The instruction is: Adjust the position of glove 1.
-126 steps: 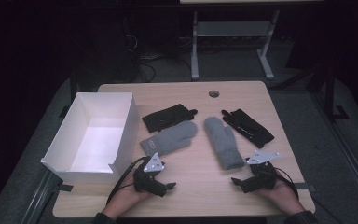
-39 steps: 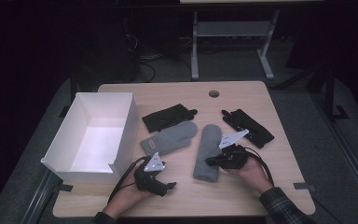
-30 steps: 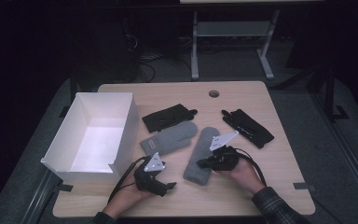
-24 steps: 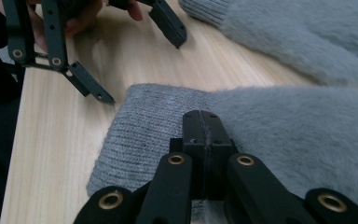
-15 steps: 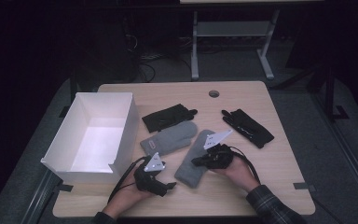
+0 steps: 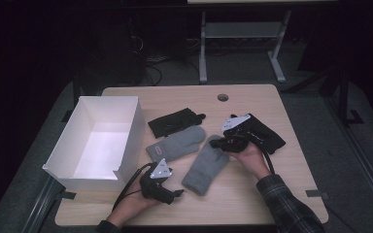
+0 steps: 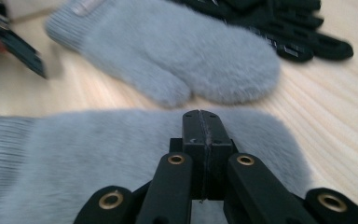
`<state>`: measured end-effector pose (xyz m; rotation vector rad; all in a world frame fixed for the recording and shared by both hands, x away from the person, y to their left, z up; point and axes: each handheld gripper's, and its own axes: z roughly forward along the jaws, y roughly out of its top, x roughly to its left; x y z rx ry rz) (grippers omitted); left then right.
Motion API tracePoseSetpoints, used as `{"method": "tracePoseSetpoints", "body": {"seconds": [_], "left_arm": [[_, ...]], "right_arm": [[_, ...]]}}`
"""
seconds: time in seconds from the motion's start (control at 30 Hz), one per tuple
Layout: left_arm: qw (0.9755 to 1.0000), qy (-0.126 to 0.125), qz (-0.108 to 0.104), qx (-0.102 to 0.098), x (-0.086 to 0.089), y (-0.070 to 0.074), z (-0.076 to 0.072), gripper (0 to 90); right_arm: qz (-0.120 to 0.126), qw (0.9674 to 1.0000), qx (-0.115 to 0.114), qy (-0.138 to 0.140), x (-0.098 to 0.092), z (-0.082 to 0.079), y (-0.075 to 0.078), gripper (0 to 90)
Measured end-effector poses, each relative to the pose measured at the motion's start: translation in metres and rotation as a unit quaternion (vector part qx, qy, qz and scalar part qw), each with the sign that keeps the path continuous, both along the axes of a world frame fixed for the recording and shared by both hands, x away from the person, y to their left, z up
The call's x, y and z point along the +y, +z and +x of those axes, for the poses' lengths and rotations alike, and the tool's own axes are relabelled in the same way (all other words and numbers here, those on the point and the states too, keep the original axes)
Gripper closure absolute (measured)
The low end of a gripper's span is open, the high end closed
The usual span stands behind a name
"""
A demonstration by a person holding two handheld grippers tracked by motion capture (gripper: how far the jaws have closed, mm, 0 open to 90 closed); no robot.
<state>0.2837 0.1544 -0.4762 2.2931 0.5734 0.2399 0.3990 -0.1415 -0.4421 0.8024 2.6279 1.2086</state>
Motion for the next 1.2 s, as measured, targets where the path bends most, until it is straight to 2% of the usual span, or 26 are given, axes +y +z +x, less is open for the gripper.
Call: {"method": "tracePoseSetpoints", "body": {"seconds": [0.1, 0.13, 0.17, 0.2, 0.47, 0.77, 0.93, 1.03, 1.1, 1.13, 1.2], "left_arm": [[1.0, 0.0, -0.002, 0.001, 0.0, 0.0, 0.0, 12.7], [1.0, 0.0, -0.002, 0.001, 0.0, 0.0, 0.0, 12.7], [1.0, 0.0, -0.003, 0.001, 0.0, 0.0, 0.0, 12.7], [1.0, 0.0, -0.003, 0.001, 0.0, 0.0, 0.0, 12.7], [1.0, 0.001, -0.004, 0.001, 0.0, 0.0, -0.001, 12.7], [1.0, 0.001, -0.005, 0.002, -0.001, 0.0, -0.001, 12.7], [1.0, 0.001, -0.005, 0.002, -0.001, 0.0, -0.001, 12.8], [1.0, 0.001, -0.005, 0.002, -0.001, 0.0, -0.001, 12.8], [1.0, 0.001, -0.005, 0.002, -0.001, 0.0, -0.001, 12.7], [1.0, 0.001, -0.005, 0.002, -0.001, 0.0, -0.001, 12.8], [1.0, 0.001, -0.005, 0.002, -0.001, 0.0, -0.001, 12.8]], "right_arm": [[-0.021, 0.9996, 0.019, 0.002, 0.006, 0.003, -0.012, 90.0], [-0.032, 0.9993, 0.021, 0.004, 0.009, 0.003, -0.016, 90.0], [-0.031, 0.9993, 0.019, 0.008, 0.009, 0.002, -0.019, 90.0], [-0.027, 0.9994, 0.023, 0.005, 0.009, 0.001, -0.02, 90.0], [-0.053, 0.9982, 0.027, 0.005, 0.003, -0.016, -0.014, 90.0], [-0.045, 0.9982, 0.04, 0.005, -0.008, -0.033, -0.013, 90.0], [-0.046, 0.9985, 0.03, 0.006, -0.006, -0.036, -0.012, 90.0], [-0.034, 0.9993, 0.016, 0.001, -0.012, -0.037, -0.005, 83.0], [-0.029, 0.9995, 0.013, -0.003, -0.015, -0.038, -0.002, 81.3], [-0.018, 0.9997, 0.009, -0.014, -0.022, -0.041, 0.002, 75.4], [-0.022, 0.9996, 0.001, -0.018, -0.03, -0.045, 0.003, 68.3]]}}
